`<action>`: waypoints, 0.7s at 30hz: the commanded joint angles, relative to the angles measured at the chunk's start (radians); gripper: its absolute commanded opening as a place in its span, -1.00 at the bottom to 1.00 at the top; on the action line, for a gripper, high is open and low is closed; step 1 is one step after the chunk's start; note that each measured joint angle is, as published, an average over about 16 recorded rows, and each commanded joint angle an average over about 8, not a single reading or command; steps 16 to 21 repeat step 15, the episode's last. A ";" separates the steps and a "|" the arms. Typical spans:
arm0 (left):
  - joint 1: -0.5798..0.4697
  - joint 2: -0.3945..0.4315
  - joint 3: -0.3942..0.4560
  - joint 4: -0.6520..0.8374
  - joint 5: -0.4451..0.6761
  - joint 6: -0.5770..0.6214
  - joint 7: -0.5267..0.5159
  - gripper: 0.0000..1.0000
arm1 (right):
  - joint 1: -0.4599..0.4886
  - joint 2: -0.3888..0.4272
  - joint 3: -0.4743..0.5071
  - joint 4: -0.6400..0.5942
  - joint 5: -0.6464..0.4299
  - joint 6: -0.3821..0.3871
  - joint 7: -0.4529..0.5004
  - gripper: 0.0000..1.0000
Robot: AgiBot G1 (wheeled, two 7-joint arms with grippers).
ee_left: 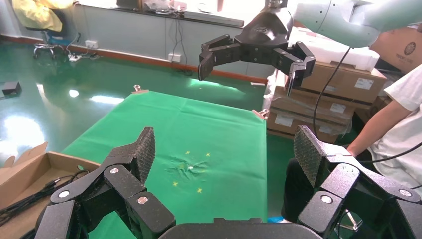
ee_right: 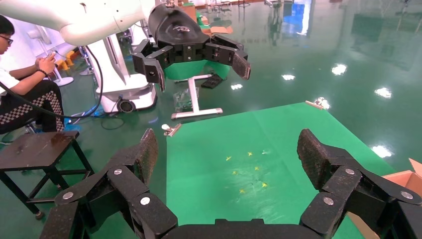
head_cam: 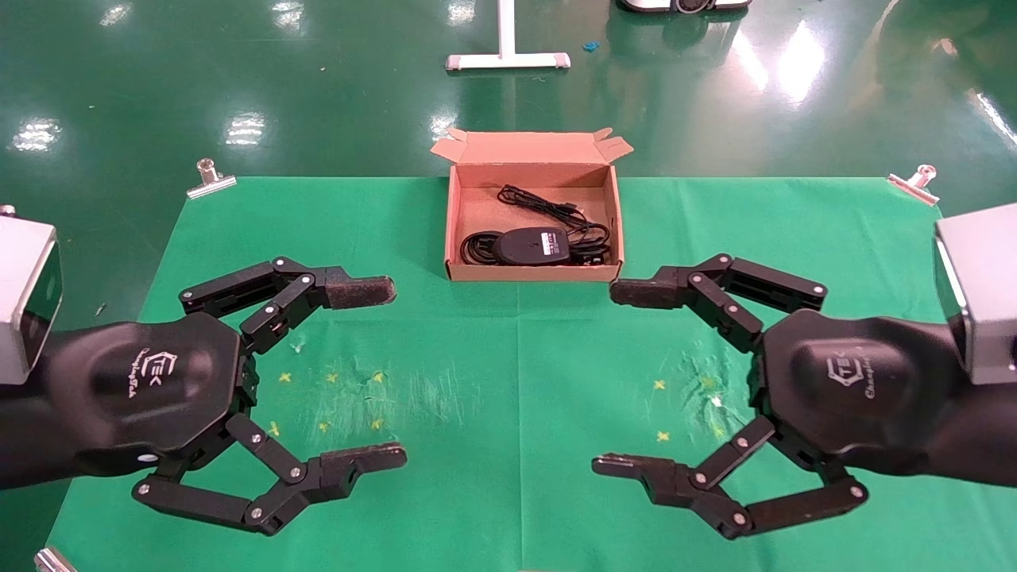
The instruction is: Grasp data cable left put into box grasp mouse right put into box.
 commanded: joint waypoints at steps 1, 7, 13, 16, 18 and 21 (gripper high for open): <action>-0.001 0.001 0.001 0.000 0.002 -0.001 -0.001 1.00 | 0.000 0.000 0.000 0.000 0.000 0.000 0.000 1.00; -0.003 0.001 0.004 0.001 0.006 -0.003 -0.002 1.00 | 0.000 0.000 0.000 0.000 0.000 0.000 0.000 1.00; -0.004 0.001 0.005 0.001 0.008 -0.003 -0.002 1.00 | 0.000 0.000 0.000 0.000 0.000 0.000 0.000 1.00; -0.004 0.001 0.005 0.001 0.009 -0.003 -0.003 1.00 | 0.000 0.000 0.000 0.000 0.000 0.000 0.000 1.00; -0.004 0.001 0.005 0.001 0.009 -0.003 -0.003 1.00 | 0.000 0.000 0.000 0.000 0.000 0.000 0.000 1.00; -0.004 0.001 0.005 0.001 0.009 -0.003 -0.003 1.00 | 0.000 0.000 0.000 0.000 0.000 0.000 0.000 1.00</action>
